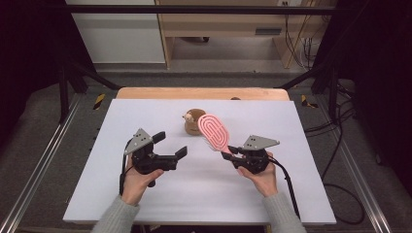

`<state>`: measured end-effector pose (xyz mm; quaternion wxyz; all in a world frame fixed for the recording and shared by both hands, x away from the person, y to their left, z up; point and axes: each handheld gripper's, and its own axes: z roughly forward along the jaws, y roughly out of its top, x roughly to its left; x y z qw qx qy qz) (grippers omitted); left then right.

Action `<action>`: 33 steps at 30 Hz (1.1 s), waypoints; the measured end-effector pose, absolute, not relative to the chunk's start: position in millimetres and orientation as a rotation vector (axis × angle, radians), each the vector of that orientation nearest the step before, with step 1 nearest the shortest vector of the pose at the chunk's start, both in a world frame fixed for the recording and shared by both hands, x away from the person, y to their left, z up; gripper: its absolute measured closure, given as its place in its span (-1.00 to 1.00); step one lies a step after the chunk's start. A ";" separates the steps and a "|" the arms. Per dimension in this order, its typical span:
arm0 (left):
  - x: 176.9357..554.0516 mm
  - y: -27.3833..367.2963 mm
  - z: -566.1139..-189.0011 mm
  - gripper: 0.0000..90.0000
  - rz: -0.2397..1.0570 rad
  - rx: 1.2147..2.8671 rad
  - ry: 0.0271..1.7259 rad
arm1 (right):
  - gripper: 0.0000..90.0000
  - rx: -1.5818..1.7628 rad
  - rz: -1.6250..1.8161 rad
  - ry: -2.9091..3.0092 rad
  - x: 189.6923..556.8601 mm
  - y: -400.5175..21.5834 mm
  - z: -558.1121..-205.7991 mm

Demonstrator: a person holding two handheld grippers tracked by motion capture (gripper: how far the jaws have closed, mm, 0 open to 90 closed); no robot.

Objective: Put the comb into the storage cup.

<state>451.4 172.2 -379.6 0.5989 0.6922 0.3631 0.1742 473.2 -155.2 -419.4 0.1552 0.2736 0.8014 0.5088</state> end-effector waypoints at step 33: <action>464.7 125.5 -369.5 -0.99 0.347 1.596 0.850 | 0.56 0.771 1.471 2.270 471.6 -153.2 -418.9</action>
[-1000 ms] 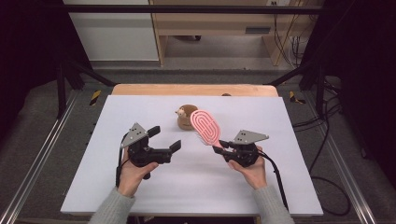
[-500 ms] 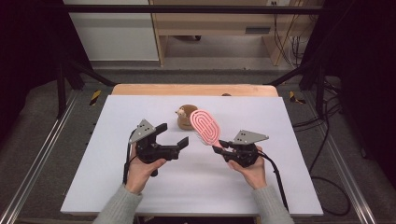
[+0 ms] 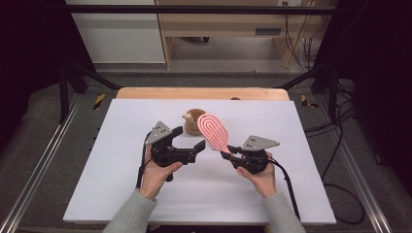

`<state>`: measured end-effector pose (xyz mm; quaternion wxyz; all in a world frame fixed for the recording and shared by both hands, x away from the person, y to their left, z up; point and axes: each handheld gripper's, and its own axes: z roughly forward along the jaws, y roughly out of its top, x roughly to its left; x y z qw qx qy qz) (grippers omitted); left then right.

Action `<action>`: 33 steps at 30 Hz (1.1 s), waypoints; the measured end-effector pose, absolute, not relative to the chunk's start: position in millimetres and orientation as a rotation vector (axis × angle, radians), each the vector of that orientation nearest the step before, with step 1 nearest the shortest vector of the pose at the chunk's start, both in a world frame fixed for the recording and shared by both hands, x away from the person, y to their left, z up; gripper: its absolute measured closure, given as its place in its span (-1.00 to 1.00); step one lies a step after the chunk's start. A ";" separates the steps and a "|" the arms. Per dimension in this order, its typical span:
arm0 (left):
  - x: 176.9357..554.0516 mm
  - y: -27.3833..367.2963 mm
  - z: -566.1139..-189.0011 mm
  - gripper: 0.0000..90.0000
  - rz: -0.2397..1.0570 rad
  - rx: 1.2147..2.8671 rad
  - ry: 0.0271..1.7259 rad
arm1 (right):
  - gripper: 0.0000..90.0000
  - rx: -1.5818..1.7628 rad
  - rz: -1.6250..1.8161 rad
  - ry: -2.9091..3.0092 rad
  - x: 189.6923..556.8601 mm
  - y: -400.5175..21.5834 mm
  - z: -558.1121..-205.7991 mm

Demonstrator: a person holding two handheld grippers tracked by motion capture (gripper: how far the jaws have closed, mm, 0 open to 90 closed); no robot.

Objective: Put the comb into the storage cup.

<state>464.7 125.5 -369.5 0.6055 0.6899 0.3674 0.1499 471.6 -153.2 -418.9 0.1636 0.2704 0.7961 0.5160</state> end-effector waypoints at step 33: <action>475.8 92.7 -378.6 -0.74 0.289 1.599 0.886 | 0.56 0.749 1.487 2.268 470.6 -150.8 -418.7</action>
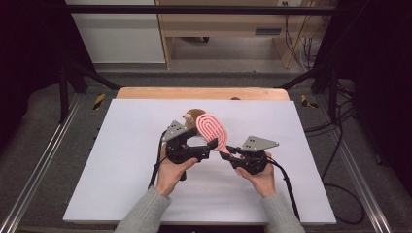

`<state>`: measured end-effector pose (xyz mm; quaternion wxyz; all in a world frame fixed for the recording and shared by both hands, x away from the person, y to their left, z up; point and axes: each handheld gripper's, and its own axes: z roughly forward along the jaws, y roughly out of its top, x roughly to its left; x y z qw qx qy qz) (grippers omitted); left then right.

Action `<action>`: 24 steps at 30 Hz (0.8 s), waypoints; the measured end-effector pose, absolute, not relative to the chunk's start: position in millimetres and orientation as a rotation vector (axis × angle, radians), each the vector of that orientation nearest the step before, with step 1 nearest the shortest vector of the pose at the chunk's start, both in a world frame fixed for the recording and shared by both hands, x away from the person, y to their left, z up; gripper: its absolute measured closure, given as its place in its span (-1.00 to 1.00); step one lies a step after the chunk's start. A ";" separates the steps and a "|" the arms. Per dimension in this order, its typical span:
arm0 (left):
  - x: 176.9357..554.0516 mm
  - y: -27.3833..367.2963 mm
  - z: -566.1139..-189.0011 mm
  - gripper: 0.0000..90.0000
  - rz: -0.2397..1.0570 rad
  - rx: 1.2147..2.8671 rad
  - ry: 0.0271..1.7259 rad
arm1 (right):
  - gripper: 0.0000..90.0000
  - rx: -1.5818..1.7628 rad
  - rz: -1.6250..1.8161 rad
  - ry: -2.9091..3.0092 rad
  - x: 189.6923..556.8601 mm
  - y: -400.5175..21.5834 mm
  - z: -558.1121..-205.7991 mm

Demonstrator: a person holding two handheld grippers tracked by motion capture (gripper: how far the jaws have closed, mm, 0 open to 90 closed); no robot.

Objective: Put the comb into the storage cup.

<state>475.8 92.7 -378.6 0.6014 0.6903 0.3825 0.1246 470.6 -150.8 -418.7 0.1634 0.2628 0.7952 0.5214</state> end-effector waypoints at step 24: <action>475.7 90.1 -378.7 0.00 0.265 1.567 0.914 | 0.56 0.723 1.503 2.260 468.9 -149.0 -418.1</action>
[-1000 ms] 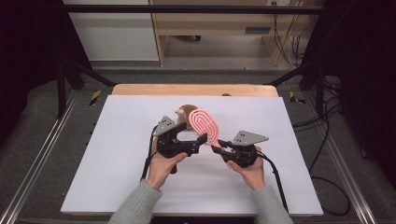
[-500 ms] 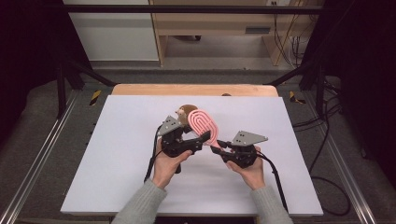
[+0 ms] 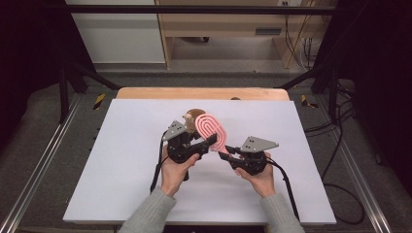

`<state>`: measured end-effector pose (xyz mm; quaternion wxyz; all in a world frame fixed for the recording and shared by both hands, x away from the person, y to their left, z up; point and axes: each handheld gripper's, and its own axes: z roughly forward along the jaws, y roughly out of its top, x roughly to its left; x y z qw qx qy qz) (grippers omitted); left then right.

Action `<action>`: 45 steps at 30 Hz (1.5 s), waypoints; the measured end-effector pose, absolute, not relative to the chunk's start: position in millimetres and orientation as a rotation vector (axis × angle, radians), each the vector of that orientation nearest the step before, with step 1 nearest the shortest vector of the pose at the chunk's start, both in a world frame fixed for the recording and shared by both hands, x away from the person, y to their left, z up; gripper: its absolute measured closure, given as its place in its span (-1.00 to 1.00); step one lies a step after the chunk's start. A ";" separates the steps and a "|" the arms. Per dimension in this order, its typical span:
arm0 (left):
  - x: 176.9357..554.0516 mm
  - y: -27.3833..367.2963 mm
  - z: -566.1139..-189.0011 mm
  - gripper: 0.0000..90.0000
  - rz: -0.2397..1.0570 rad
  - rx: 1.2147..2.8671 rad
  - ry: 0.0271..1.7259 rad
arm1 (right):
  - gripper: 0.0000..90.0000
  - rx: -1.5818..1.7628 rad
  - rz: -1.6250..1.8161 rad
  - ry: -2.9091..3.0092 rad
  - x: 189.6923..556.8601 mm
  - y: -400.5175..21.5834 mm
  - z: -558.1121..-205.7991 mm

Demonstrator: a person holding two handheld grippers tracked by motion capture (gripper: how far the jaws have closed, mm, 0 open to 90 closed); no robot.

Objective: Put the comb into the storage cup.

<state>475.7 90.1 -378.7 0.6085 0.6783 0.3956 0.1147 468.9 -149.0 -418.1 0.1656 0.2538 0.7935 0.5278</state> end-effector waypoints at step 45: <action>460.7 80.4 -373.4 0.41 0.264 1.560 0.874 | 0.57 0.676 1.501 2.232 469.2 -147.2 -419.7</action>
